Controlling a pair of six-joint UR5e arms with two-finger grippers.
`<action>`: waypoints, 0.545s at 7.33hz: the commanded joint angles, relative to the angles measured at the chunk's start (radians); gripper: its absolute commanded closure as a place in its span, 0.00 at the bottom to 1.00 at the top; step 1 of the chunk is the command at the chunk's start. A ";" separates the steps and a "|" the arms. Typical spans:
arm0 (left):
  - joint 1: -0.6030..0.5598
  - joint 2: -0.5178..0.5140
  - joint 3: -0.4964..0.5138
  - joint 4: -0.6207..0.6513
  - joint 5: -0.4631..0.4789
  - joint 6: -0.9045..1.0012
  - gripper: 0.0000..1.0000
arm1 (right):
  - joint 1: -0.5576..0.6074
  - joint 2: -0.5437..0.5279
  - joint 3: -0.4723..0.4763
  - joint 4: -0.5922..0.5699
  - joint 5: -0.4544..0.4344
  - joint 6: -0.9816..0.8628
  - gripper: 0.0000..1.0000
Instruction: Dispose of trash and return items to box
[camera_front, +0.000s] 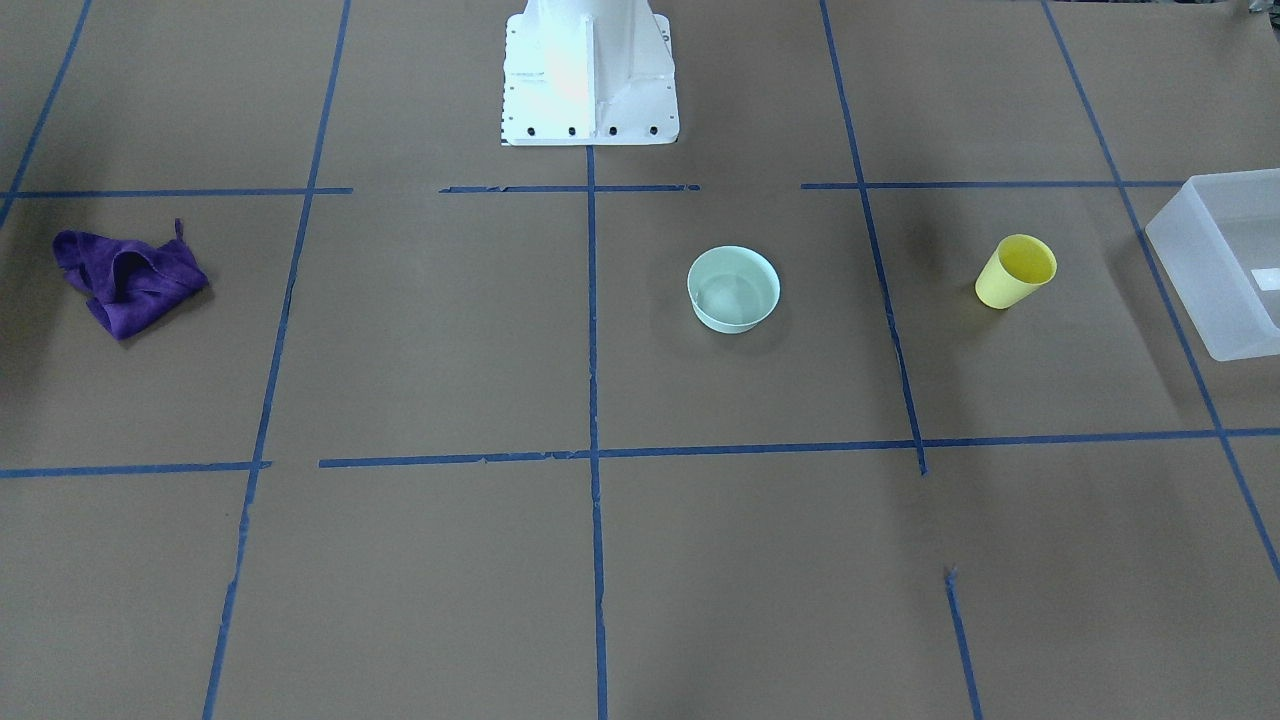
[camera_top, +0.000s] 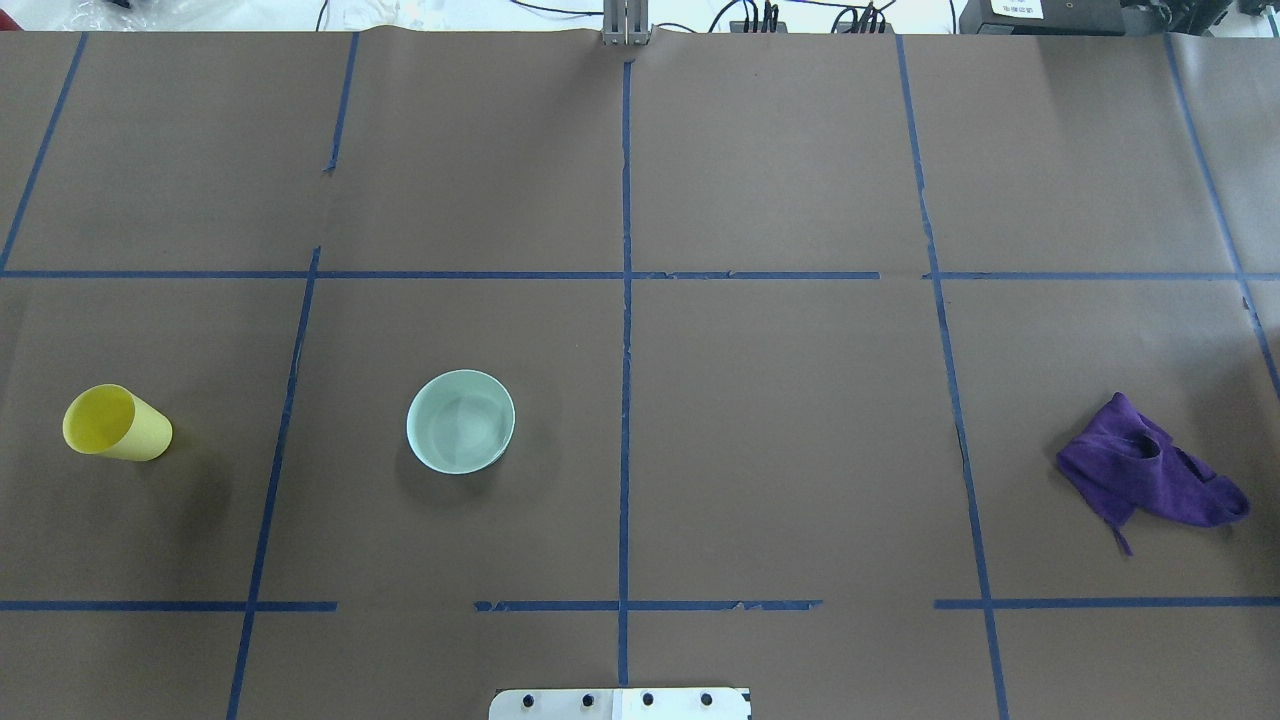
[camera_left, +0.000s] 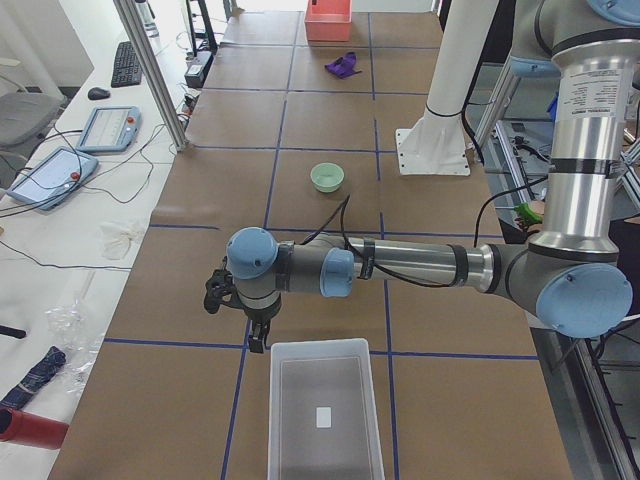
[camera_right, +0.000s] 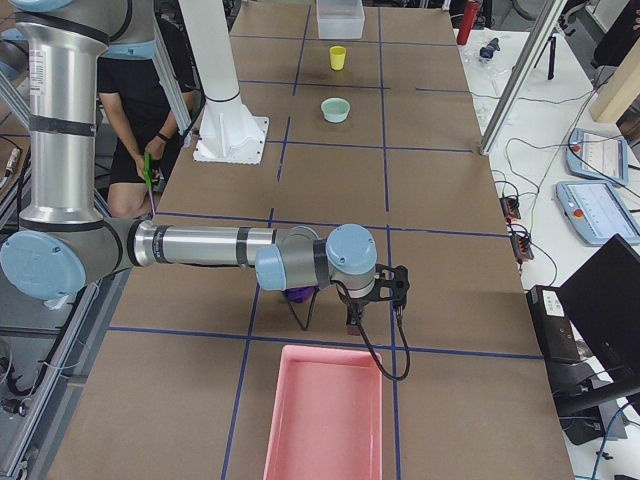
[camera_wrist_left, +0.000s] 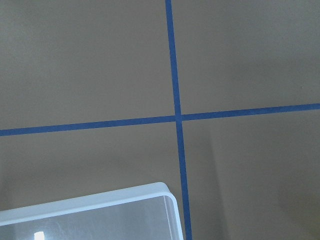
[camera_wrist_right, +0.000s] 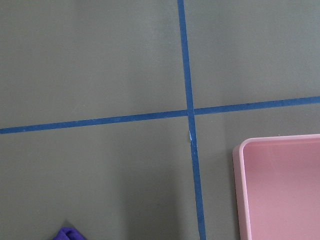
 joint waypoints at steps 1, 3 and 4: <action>0.001 -0.002 -0.016 -0.005 0.002 -0.002 0.00 | 0.000 0.003 0.000 0.000 -0.001 0.000 0.00; 0.008 -0.009 -0.057 -0.006 0.005 -0.005 0.00 | 0.000 0.003 0.000 0.002 0.004 0.000 0.00; 0.020 -0.008 -0.096 -0.006 0.004 -0.033 0.00 | -0.001 0.003 0.003 0.002 0.005 0.001 0.00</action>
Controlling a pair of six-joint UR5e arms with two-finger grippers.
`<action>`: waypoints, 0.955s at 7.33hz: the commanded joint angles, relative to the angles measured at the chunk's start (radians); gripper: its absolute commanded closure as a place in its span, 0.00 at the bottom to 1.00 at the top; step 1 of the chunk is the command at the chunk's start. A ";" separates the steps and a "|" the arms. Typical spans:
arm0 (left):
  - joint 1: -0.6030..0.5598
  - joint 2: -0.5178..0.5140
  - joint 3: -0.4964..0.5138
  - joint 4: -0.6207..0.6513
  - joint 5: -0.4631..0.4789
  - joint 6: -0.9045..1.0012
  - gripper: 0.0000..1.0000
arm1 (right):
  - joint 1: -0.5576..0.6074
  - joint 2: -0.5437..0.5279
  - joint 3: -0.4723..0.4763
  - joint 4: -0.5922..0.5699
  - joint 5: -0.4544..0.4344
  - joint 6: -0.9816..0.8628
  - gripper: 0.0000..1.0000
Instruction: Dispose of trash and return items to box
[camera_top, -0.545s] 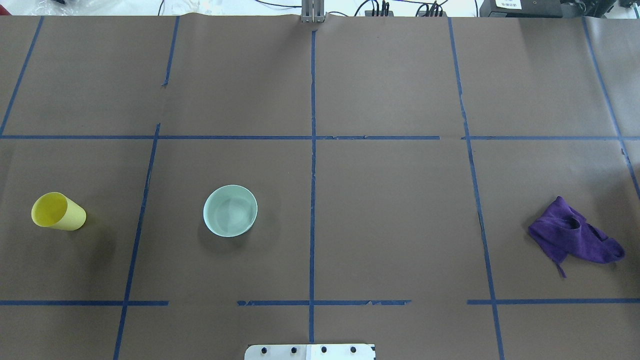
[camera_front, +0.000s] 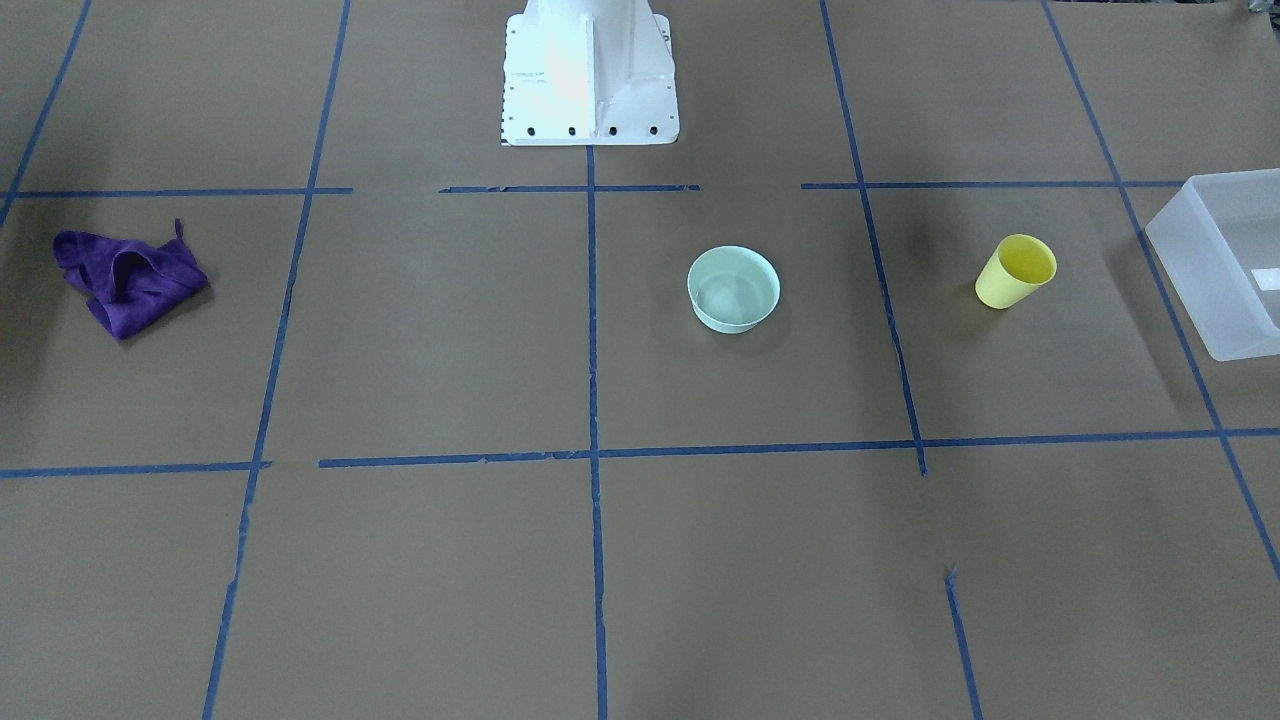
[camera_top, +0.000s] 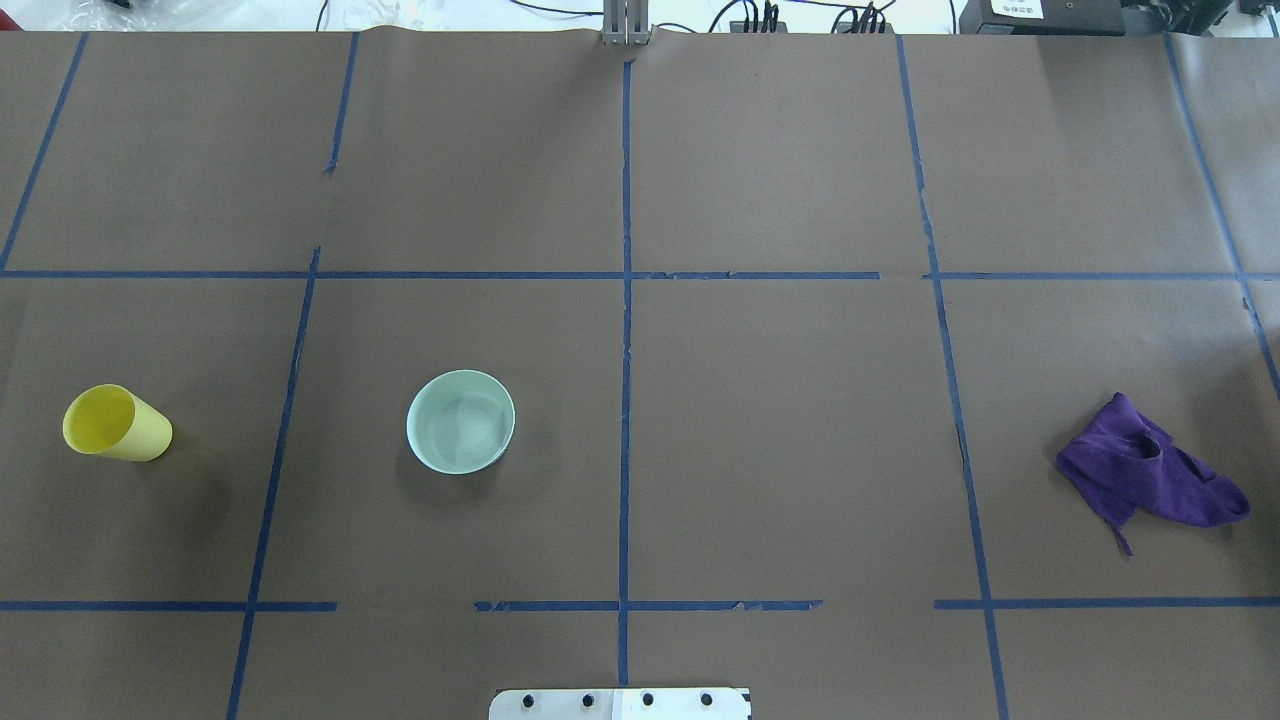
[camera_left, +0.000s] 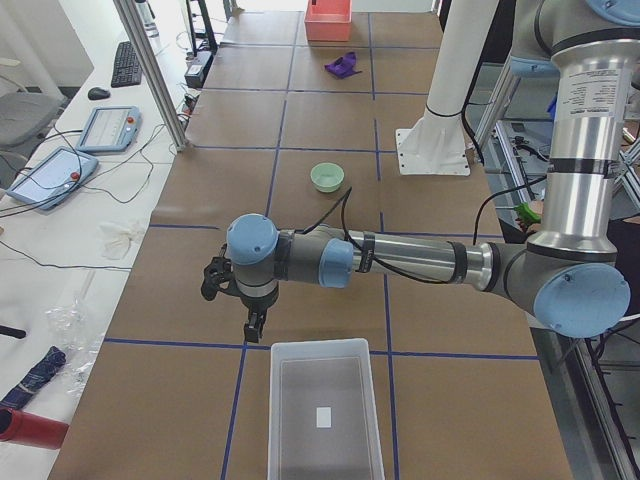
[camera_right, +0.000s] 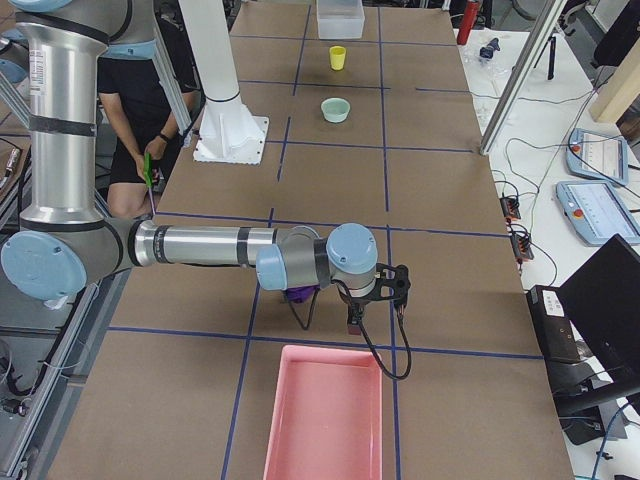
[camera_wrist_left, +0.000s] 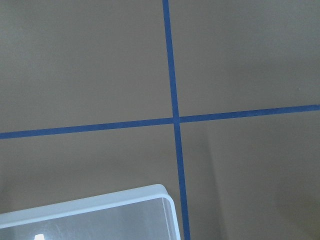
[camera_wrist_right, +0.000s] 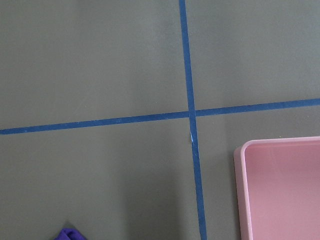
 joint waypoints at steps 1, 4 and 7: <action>0.066 0.010 -0.102 -0.001 0.001 -0.145 0.00 | -0.001 0.000 0.006 0.000 0.004 0.001 0.00; 0.190 0.172 -0.210 -0.182 -0.001 -0.358 0.00 | 0.000 0.000 0.007 0.002 0.004 0.001 0.00; 0.444 0.312 -0.196 -0.654 0.015 -0.829 0.00 | -0.003 0.000 0.006 0.002 0.004 0.001 0.00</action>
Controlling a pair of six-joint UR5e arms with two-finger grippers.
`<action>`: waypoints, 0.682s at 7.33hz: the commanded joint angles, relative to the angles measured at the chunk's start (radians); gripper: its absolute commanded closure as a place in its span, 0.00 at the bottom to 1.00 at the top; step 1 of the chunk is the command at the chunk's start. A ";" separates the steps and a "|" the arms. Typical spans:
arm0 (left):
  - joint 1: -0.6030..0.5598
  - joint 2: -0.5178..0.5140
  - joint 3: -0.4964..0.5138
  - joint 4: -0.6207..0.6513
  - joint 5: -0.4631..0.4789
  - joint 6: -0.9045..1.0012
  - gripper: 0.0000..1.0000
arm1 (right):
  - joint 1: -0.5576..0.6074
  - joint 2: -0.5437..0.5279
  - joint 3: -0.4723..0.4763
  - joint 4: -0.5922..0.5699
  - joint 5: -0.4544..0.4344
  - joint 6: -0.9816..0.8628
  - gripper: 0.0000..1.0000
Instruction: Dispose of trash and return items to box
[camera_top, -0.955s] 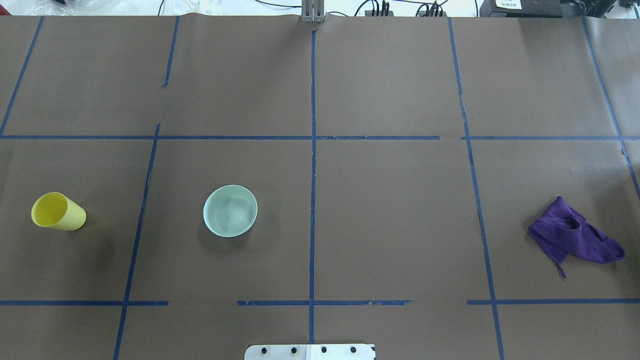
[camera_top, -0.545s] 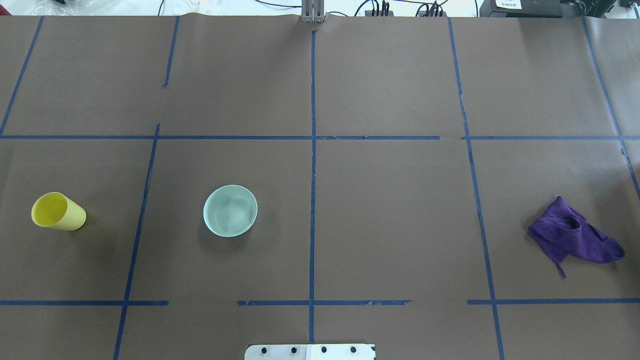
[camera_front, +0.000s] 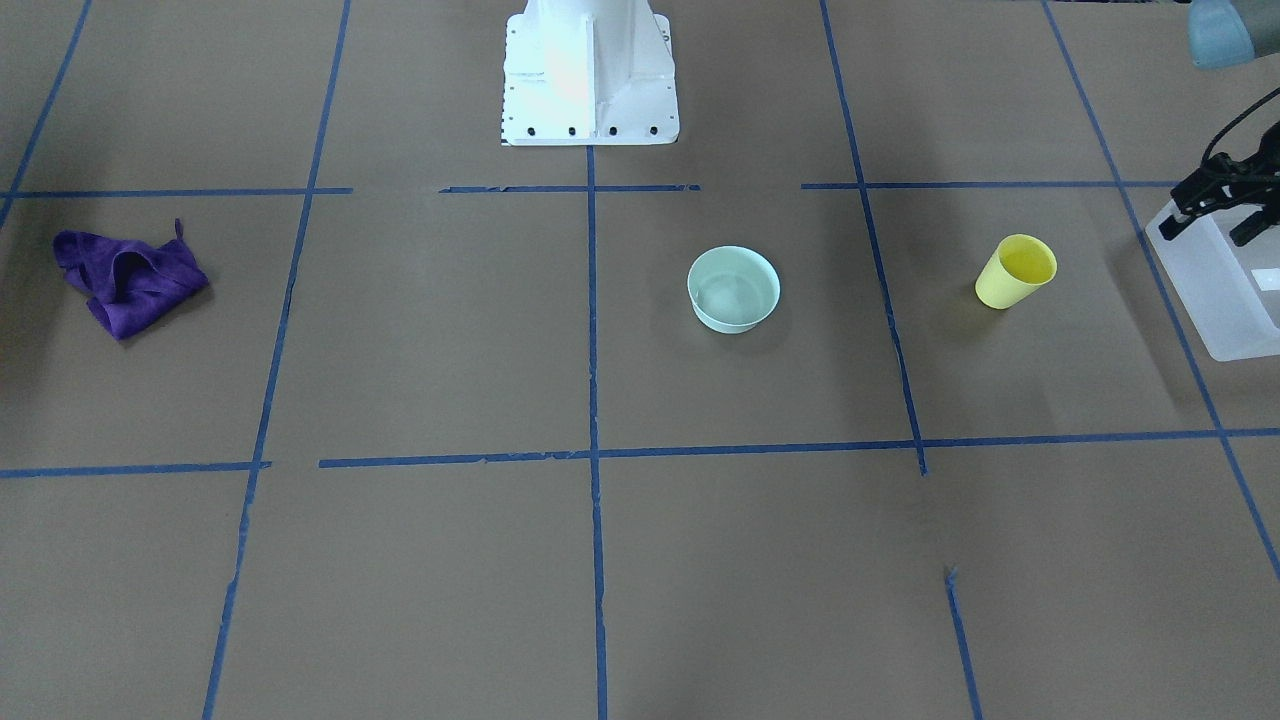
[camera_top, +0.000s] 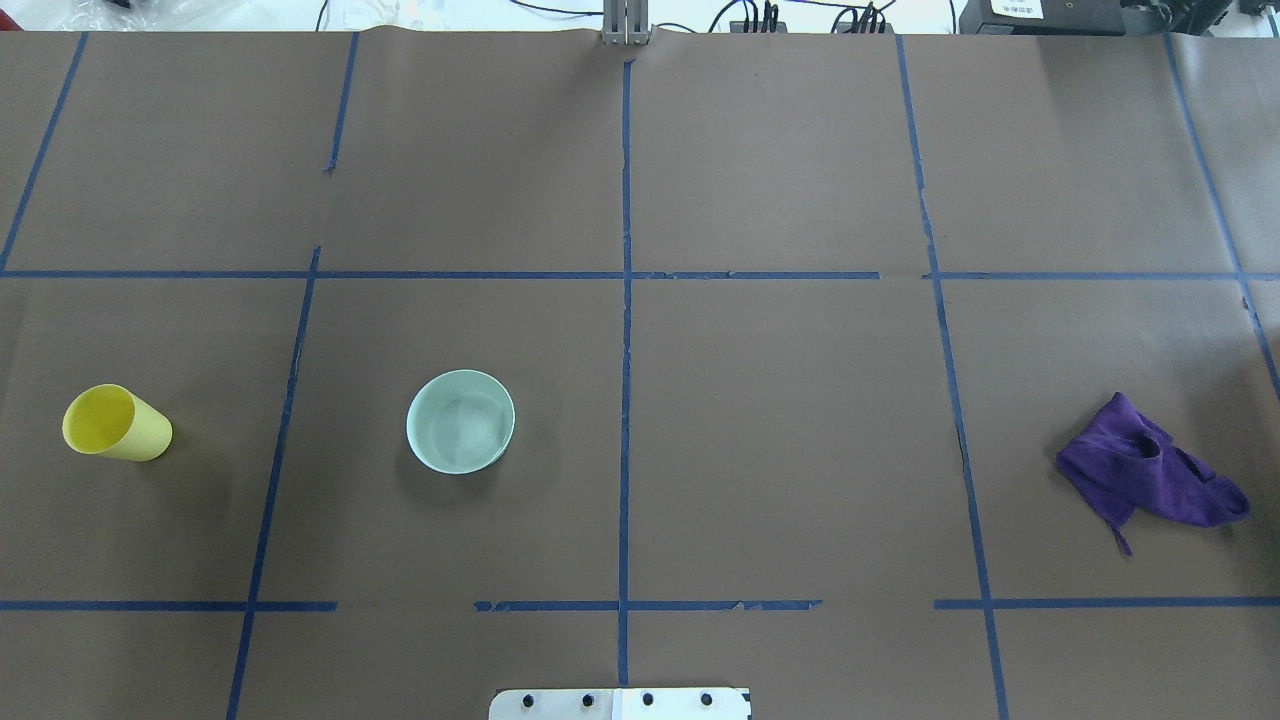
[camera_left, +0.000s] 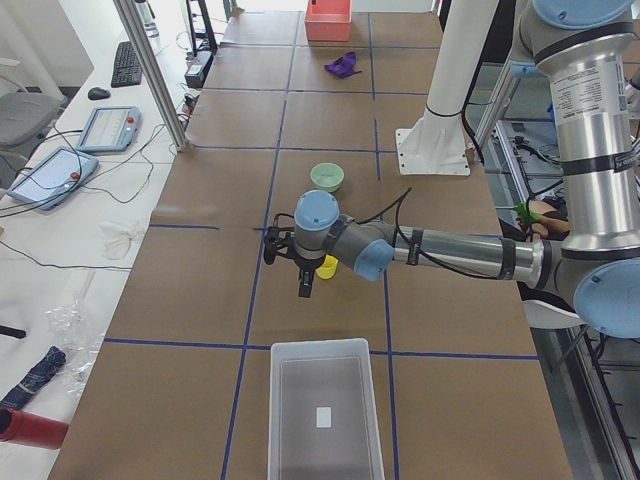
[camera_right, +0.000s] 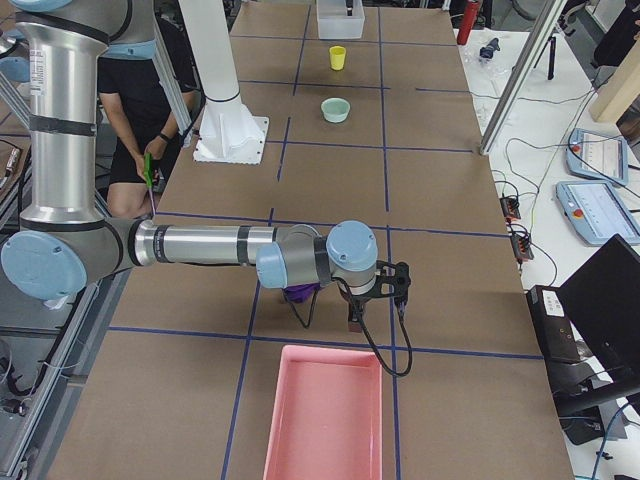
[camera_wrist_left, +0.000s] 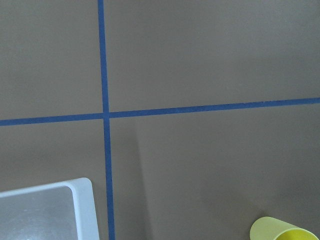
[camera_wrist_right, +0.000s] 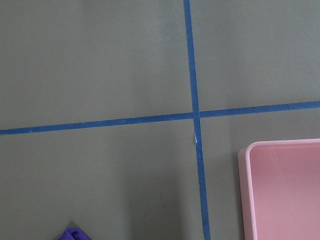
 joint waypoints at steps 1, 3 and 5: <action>0.160 0.039 0.008 -0.195 0.074 -0.253 0.01 | -0.001 0.000 -0.001 0.000 0.000 0.000 0.00; 0.220 0.030 0.026 -0.217 0.120 -0.308 0.02 | -0.001 0.000 -0.002 0.000 0.000 0.000 0.00; 0.297 -0.007 0.045 -0.220 0.168 -0.396 0.01 | -0.001 0.005 -0.002 0.000 0.000 0.000 0.00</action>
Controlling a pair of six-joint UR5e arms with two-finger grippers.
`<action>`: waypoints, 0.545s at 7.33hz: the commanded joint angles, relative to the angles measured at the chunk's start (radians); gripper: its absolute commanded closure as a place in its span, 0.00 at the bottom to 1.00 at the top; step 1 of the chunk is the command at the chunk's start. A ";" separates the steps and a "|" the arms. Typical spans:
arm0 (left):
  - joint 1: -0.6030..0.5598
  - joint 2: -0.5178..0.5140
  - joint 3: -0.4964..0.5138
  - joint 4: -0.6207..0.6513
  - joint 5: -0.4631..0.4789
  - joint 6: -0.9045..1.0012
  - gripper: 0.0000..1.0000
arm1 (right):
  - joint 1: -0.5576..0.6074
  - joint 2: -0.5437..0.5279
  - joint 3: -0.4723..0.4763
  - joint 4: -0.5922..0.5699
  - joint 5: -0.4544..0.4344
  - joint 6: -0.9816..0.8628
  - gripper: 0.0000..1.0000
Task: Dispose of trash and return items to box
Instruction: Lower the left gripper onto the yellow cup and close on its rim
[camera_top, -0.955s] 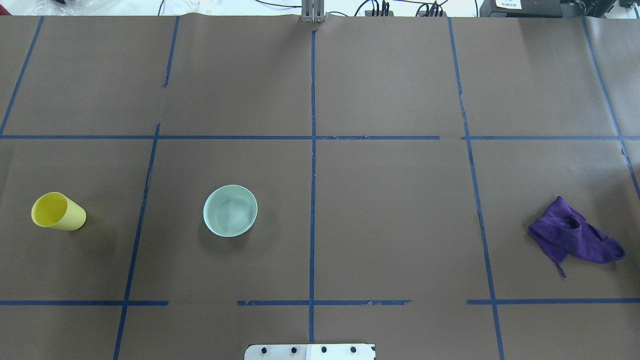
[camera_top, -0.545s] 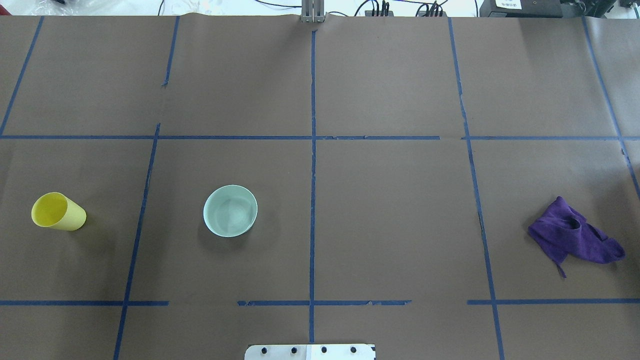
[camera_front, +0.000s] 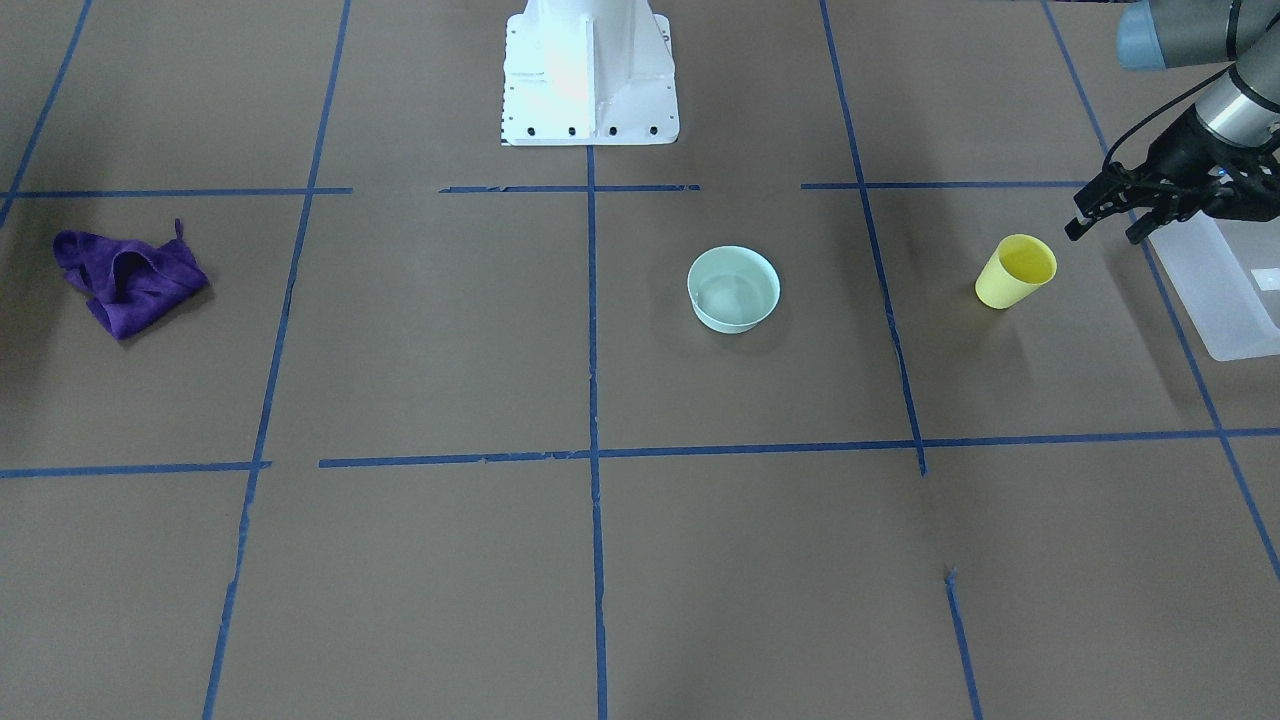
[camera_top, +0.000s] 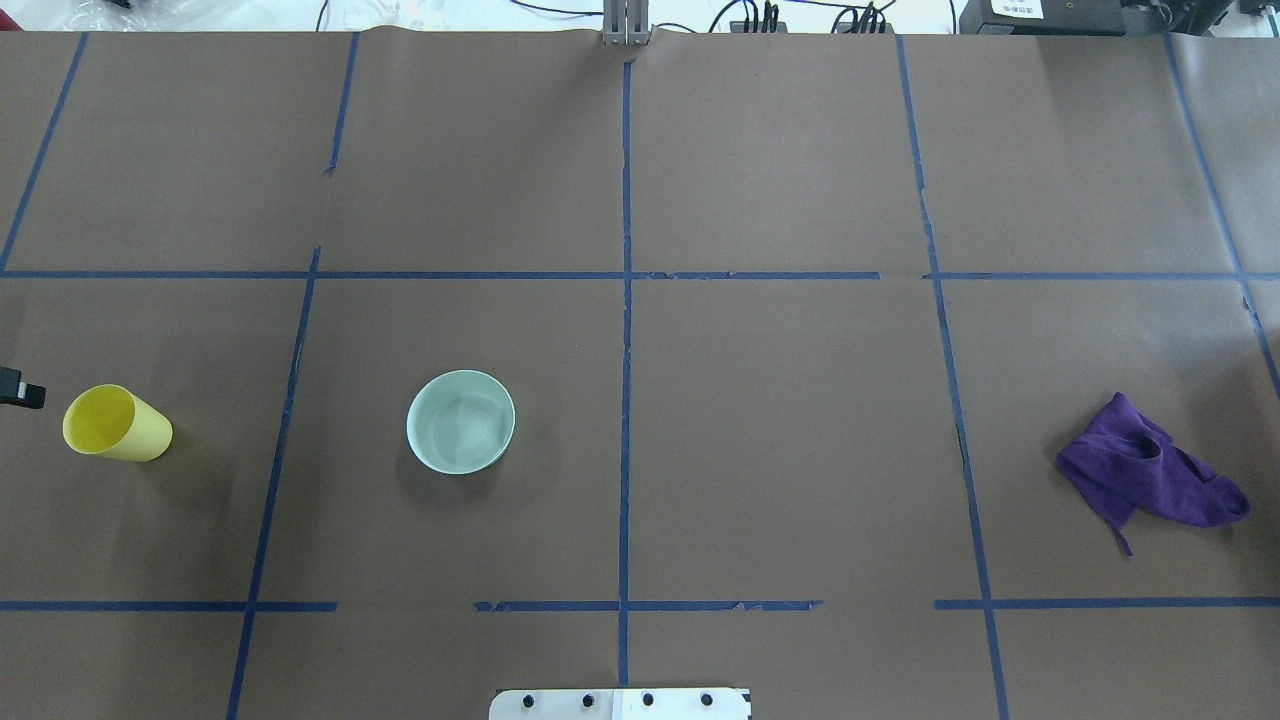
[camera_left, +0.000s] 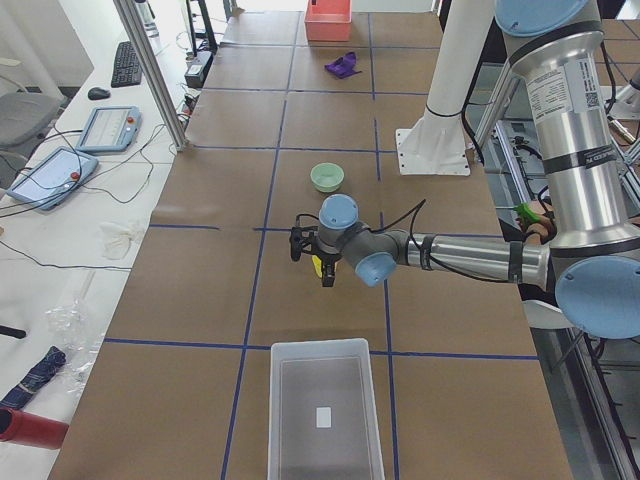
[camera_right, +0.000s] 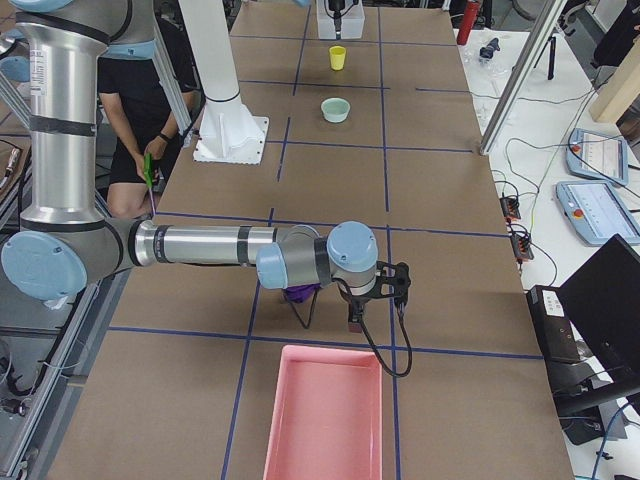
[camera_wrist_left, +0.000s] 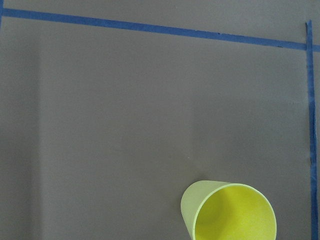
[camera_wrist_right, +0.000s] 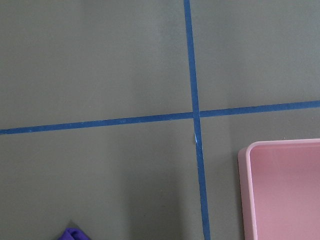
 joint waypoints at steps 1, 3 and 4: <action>0.050 -0.036 0.035 -0.008 0.030 -0.054 0.01 | 0.000 0.003 0.000 0.002 0.000 0.000 0.00; 0.059 -0.040 0.067 -0.051 0.030 -0.054 0.01 | 0.000 0.003 0.000 0.000 0.000 0.000 0.00; 0.070 -0.040 0.073 -0.060 0.032 -0.054 0.01 | 0.000 0.003 0.000 0.000 0.000 0.000 0.00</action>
